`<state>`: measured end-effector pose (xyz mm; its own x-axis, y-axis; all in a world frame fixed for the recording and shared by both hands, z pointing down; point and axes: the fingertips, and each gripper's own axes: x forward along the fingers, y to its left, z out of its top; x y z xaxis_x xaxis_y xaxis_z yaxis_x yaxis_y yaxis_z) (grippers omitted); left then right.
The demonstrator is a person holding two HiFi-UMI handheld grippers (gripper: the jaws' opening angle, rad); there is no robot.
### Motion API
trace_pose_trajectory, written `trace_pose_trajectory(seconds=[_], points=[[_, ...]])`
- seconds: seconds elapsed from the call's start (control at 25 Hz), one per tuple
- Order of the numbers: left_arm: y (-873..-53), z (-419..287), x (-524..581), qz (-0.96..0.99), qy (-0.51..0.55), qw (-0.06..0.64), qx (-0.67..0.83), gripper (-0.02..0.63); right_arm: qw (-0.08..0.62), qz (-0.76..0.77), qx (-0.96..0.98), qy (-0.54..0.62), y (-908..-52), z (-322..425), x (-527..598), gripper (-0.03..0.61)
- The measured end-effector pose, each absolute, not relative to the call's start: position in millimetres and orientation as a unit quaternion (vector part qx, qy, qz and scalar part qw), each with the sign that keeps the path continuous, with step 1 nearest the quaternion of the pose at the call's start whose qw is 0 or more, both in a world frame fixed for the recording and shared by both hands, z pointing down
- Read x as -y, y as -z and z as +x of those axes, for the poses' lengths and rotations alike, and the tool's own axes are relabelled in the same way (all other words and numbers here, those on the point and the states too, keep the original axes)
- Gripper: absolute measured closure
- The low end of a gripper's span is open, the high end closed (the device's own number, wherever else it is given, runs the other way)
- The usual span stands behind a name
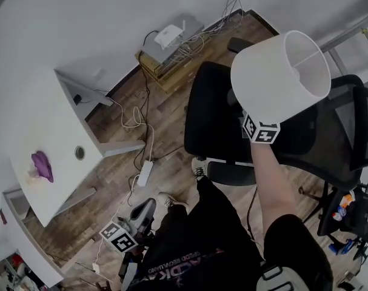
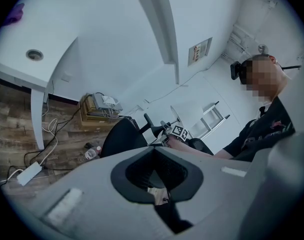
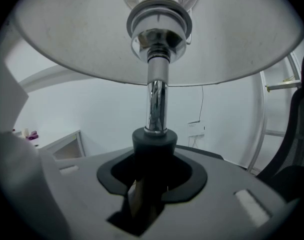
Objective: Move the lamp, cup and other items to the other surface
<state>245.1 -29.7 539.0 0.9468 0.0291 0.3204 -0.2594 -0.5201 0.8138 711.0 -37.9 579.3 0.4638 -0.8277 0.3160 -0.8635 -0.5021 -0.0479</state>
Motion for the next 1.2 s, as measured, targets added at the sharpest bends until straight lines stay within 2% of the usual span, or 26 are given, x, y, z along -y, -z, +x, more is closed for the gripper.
trace_pose_trajectory(seconds=[0.44, 0.68, 1.2], points=[[-579, 294, 8, 0.829, -0.249, 0.497, 0.058, 0.615, 0.054, 0.882, 0.426, -0.194, -680, 791, -5, 0.449], [-599, 306, -12, 0.808, -0.309, 0.501, 0.038, 0.615, 0.026, 0.893, 0.392, -0.22, -734, 803, -26, 0.449], [-640, 300, -33, 0.771, -0.387, 0.505, 0.036, 0.615, 0.033, 0.895, 0.353, -0.269, -849, 812, -70, 0.446]])
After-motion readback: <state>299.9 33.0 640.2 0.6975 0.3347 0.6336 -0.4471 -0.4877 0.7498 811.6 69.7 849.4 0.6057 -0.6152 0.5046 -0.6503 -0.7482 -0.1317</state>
